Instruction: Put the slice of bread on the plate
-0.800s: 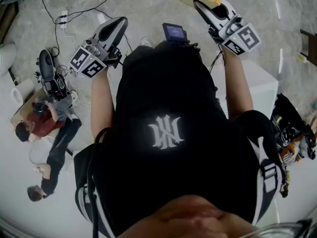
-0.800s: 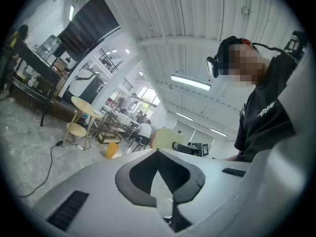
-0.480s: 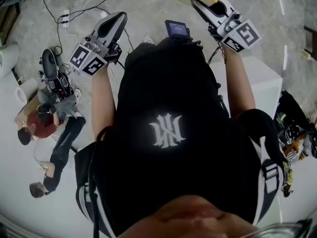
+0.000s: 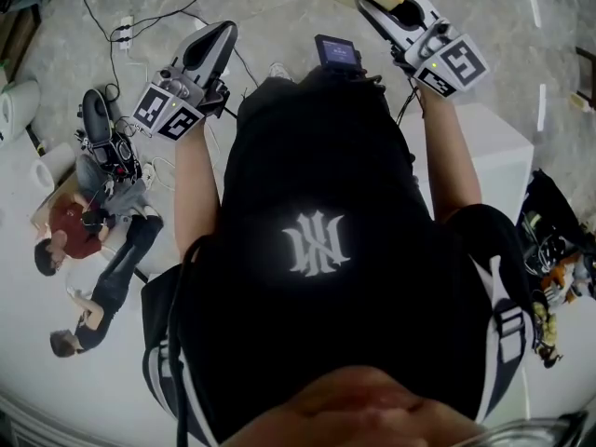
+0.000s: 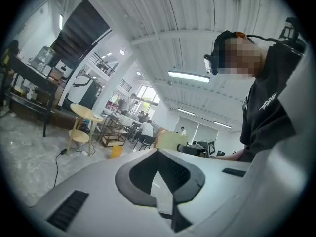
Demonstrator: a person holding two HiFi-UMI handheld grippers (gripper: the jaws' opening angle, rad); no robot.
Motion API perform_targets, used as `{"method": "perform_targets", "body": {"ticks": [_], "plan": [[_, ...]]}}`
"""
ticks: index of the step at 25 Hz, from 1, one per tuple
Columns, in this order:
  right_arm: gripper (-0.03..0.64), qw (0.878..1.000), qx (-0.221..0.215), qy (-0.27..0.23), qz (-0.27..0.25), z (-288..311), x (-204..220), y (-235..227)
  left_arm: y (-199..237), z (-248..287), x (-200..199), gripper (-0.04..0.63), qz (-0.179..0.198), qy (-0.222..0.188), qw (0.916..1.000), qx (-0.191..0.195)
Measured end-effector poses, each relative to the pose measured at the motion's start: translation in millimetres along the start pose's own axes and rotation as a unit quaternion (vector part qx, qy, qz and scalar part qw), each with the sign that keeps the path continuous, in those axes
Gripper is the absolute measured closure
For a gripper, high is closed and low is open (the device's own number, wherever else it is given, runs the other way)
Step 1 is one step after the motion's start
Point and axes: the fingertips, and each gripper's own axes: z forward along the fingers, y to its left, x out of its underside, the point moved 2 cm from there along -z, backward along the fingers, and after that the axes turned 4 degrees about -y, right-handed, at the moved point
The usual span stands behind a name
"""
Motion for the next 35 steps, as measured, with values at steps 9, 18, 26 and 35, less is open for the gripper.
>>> {"method": "perform_targets", "body": {"ticks": [9,18,26,35], "plan": [[0.528,1.0,-0.004,0.003,0.001,-14.4,-0.8,-10.0,-6.0,13.1,-0.3,0.583,0.004,-0.011,0.9999,-0.009],[0.528,1.0,-0.006,0.005,0.014,-38.0,7.0,-32.5,-16.0,43.4,18.6,0.583,0.011,0.001,0.9996,-0.027],[0.528,1.0,0.016,0.0,0.015,-42.1,8.5,-69.7,0.6,49.4,18.8,0.583,0.003,-0.012,0.997,-0.077],[0.528,0.996,0.083,0.032,-0.01,19.5,11.6,-117.4,85.1,52.8,-0.9,0.583,-0.017,-0.02,0.9971,-0.072]]}}
